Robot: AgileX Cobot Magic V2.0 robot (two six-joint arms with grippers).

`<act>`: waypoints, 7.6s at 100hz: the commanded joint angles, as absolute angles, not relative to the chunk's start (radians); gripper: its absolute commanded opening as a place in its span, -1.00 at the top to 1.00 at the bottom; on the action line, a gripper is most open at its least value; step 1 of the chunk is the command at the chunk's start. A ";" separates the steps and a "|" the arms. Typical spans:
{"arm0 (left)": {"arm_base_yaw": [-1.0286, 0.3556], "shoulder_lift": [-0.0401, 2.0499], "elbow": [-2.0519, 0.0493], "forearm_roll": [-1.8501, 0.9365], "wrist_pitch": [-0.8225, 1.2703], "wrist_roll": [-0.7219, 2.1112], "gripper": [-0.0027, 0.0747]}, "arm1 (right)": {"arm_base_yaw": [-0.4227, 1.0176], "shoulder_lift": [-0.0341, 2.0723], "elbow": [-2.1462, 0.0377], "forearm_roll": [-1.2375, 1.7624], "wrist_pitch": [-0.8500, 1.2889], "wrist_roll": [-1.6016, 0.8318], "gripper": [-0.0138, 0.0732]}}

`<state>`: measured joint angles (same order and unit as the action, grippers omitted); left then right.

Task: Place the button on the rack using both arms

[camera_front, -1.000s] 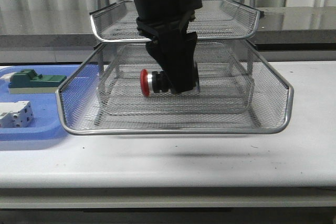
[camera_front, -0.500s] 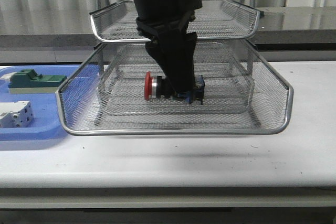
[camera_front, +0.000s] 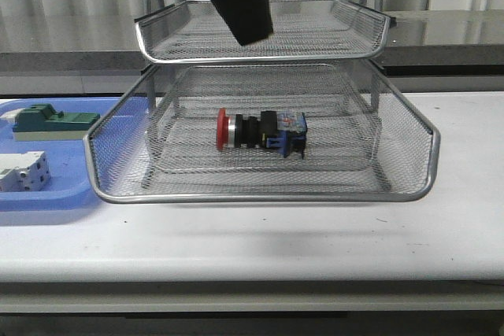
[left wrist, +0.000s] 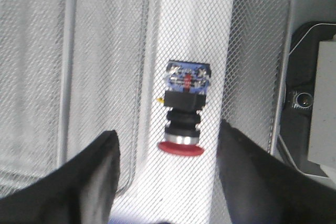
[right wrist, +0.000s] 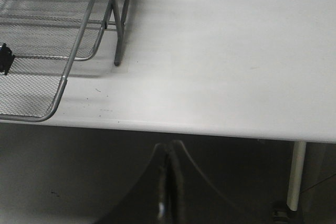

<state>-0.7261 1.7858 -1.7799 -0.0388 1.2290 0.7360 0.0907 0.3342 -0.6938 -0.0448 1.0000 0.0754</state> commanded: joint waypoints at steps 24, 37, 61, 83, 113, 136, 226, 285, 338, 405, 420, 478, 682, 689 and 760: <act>-0.677 1.570 -1.812 0.231 1.245 0.524 -0.10 | 0.088 0.342 -0.726 -0.057 0.934 0.079 0.84; -0.582 1.495 -1.812 0.218 1.245 0.444 -0.10 | 0.088 0.342 -0.726 -0.057 0.934 0.079 0.84; -0.352 1.360 -1.793 0.099 1.241 0.410 -0.10 | 0.088 0.342 -0.726 -0.057 0.934 0.079 0.84; -0.167 1.203 -1.656 0.018 1.135 0.410 -0.10 | 0.088 0.342 -0.726 -0.057 0.934 0.079 0.84; -0.067 0.899 -1.176 -0.137 0.745 0.410 -0.10 | 0.088 0.342 -0.726 -0.057 0.934 0.079 0.84; -0.067 0.656 -0.779 -0.206 0.474 0.408 -0.10 | 0.088 0.342 -0.726 -0.057 0.934 0.079 0.84; -0.067 0.208 -0.247 -0.367 0.010 0.408 0.22 | 0.088 0.342 -0.726 -0.057 0.934 0.079 0.84; -0.067 0.208 -0.247 -0.367 0.010 0.408 0.98 | 0.088 0.342 -0.726 -0.057 0.934 0.079 0.84; -0.067 0.208 -0.247 -0.367 0.010 0.408 0.98 | 0.088 0.342 -0.727 -0.050 0.921 0.079 0.84; -0.067 0.208 -0.247 -0.367 0.010 0.408 0.98 | 0.104 0.814 -0.726 0.664 0.793 -0.770 0.84; -0.067 0.208 -0.247 -0.367 0.010 0.408 0.98 | 0.173 0.930 -0.726 0.770 0.791 -1.043 0.84; -0.067 0.208 -0.247 -0.367 0.010 0.408 0.98 | 0.576 1.311 -0.726 0.674 0.501 -1.163 0.84; -0.067 0.208 -0.247 -0.367 0.010 0.408 0.98 | 0.480 1.429 -1.004 0.670 0.404 -1.005 0.82; -0.067 0.208 -0.247 -0.367 0.010 0.408 0.98 | 0.464 1.377 -0.988 0.670 0.403 -0.978 0.82; -0.067 0.208 -0.247 -0.367 0.010 0.408 0.98 | 0.098 0.727 -0.610 0.645 0.475 -0.802 0.82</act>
<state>-0.0688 0.2004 -0.2176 -0.3546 0.0889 0.4160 0.1270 0.8111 -0.6138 0.6335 0.5021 -0.8279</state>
